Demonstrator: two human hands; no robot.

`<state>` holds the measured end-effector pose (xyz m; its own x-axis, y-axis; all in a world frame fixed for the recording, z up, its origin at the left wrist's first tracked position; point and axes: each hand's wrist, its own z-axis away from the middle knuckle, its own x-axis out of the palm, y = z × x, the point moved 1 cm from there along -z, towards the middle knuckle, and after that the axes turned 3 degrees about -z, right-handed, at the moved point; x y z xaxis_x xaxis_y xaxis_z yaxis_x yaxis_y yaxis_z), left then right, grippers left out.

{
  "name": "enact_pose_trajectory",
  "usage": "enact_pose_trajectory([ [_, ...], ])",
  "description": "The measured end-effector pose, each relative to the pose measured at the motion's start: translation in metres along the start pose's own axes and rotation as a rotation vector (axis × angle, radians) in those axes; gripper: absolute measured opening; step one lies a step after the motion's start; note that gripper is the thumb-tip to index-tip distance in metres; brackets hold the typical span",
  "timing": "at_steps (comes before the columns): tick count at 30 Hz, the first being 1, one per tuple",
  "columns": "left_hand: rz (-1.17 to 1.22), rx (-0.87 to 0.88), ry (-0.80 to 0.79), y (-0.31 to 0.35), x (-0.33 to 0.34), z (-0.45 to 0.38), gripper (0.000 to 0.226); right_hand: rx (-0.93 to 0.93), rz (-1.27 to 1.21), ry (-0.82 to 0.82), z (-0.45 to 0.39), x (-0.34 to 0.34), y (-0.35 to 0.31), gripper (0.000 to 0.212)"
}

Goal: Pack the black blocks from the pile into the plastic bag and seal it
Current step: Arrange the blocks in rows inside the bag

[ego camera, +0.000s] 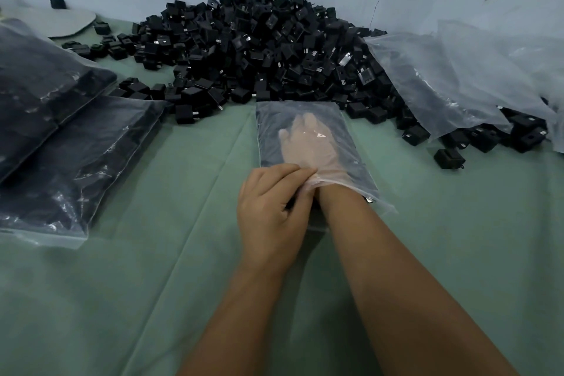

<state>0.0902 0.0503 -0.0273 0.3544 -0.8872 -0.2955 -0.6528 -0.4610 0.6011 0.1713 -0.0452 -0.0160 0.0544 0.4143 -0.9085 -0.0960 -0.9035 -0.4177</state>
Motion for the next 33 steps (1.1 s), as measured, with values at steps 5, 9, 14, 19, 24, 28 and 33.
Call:
enact_pose_trajectory([
  [5,0.002,0.003,-0.032,-0.001,0.002,-0.001,0.017,0.047,0.001,-0.006,-0.003,-0.016,-0.001,0.047],
  [9,0.004,-0.004,-0.040,-0.002,0.001,-0.001,0.017,0.004,0.041,0.041,0.002,-0.024,-0.001,0.042],
  [14,-0.009,-0.037,-0.056,0.001,-0.002,-0.002,0.019,-0.037,0.071,-0.115,0.044,-0.019,0.012,0.031],
  [19,-0.023,-0.106,-0.124,0.004,-0.004,-0.002,0.015,-0.437,0.012,0.131,0.096,-0.027,0.022,0.024],
  [24,-0.028,-0.170,-0.190,0.007,-0.004,-0.001,0.018,-0.752,-0.020,0.692,0.125,-0.042,0.059,0.028],
  [28,-0.076,-0.243,-0.233,0.004,-0.001,0.000,0.025,-0.311,-0.229,0.938,0.103,-0.070,0.106,0.023],
  [33,-0.185,-0.200,-0.272,0.001,0.002,-0.001,0.026,0.496,-0.139,0.615,0.076,-0.079,0.181,0.049],
])
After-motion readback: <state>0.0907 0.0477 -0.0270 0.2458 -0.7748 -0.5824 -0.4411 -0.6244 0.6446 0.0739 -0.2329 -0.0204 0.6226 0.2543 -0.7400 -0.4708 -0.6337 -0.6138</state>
